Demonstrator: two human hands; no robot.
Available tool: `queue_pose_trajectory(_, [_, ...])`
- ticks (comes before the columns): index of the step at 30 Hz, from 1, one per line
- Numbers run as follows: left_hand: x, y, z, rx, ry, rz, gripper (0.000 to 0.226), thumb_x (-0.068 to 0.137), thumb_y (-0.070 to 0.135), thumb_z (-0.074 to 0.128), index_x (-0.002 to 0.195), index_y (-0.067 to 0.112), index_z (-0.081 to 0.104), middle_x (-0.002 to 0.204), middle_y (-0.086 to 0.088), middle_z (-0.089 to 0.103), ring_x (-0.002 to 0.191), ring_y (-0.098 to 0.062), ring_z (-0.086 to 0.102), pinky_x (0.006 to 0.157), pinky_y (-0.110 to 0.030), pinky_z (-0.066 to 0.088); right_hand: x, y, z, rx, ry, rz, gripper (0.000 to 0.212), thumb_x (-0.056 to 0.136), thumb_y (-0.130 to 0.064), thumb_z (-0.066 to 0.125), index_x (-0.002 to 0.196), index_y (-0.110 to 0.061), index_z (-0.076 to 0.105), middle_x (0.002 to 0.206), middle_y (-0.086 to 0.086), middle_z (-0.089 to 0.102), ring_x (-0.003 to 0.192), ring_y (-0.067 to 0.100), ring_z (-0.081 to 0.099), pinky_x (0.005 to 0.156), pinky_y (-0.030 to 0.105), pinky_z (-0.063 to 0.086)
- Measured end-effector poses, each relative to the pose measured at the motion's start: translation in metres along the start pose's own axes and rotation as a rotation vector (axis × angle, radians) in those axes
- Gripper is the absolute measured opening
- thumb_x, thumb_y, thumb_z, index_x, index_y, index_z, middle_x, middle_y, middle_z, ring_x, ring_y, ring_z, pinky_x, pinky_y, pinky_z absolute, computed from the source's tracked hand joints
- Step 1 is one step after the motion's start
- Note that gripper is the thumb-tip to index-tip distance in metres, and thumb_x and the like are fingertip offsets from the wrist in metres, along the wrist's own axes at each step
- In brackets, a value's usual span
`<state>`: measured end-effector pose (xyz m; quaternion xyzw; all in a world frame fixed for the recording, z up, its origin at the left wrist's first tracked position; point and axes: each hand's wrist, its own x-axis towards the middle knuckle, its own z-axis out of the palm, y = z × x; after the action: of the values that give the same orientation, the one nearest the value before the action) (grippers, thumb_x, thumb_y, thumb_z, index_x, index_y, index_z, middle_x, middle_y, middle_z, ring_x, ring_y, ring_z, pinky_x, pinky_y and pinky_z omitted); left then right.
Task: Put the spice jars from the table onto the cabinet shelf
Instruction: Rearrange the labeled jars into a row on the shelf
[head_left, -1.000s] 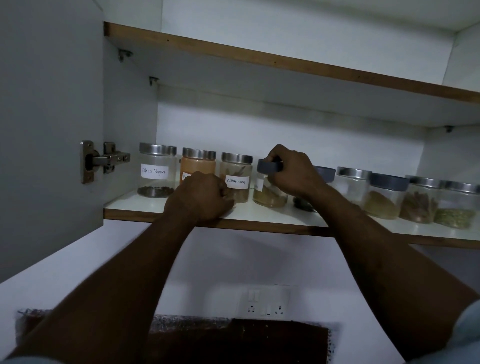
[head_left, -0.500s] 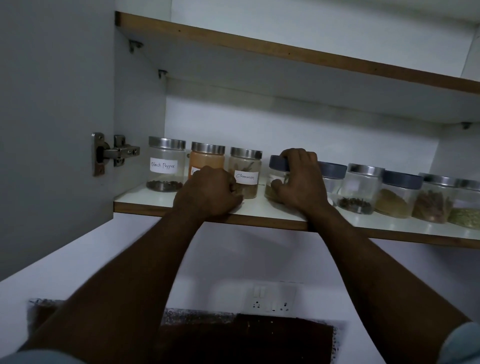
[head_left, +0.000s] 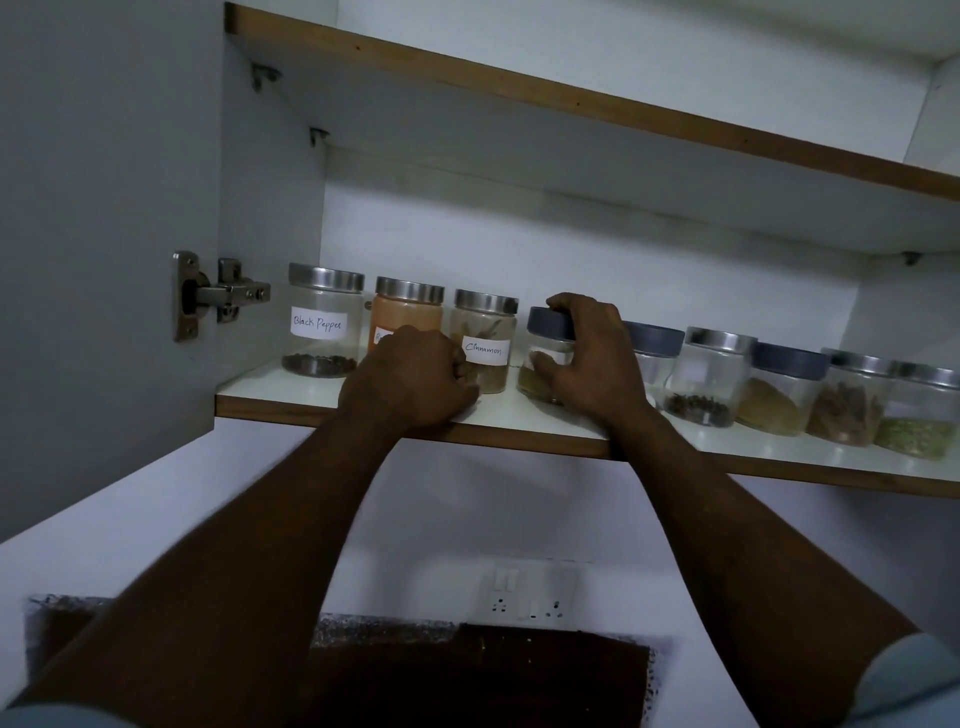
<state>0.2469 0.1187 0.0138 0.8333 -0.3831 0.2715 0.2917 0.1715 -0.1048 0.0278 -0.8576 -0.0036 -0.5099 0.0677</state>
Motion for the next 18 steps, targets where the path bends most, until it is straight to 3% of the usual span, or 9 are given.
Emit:
queue_pose_trajectory(3, [0.0004, -0.0013, 0.0009, -0.007, -0.008, 0.005, 0.019, 0.081, 0.04, 0.072, 0.078, 0.021, 0.075, 0.075, 0.004, 0.071, 0.07, -0.01, 0.063, 0.066, -0.026, 0.05, 0.0011, 0.0, 0.0011, -0.106, -0.016, -0.044, 0.068, 0.073, -0.05, 0.079, 0.129, -0.018, 0.058, 0.128, 0.001, 0.059, 0.116, 0.02, 0.048, 0.095, 0.033, 0.042])
queue_pose_trajectory(9, [0.0, -0.0001, 0.0032, -0.024, -0.009, 0.017, 0.02, 0.08, 0.04, 0.073, 0.071, 0.023, 0.071, 0.069, 0.008, 0.067, 0.066, -0.007, 0.06, 0.061, -0.025, 0.044, -0.0004, 0.0007, 0.0023, 0.03, -0.032, -0.015, 0.059, 0.067, -0.029, 0.083, 0.118, -0.018, 0.055, 0.112, -0.007, 0.053, 0.106, 0.012, 0.045, 0.086, 0.031, 0.044])
queue_pose_trajectory(14, [0.001, -0.0028, 0.0028, -0.018, -0.01, 0.027, 0.019, 0.081, 0.041, 0.072, 0.073, 0.024, 0.072, 0.069, 0.007, 0.065, 0.066, -0.006, 0.058, 0.061, -0.025, 0.044, 0.0003, 0.001, 0.0026, 0.028, -0.038, -0.019, 0.061, 0.066, -0.022, 0.08, 0.121, -0.014, 0.055, 0.124, 0.002, 0.054, 0.114, 0.014, 0.042, 0.095, 0.03, 0.04])
queue_pose_trajectory(18, [0.0017, -0.0046, 0.0041, -0.027, -0.019, 0.037, 0.019, 0.081, 0.04, 0.072, 0.078, 0.022, 0.076, 0.075, 0.004, 0.071, 0.069, -0.007, 0.061, 0.068, -0.028, 0.052, 0.0001, 0.001, 0.0033, 0.002, -0.05, -0.007, 0.063, 0.07, -0.038, 0.079, 0.123, -0.016, 0.053, 0.127, 0.002, 0.053, 0.116, 0.015, 0.042, 0.095, 0.029, 0.04])
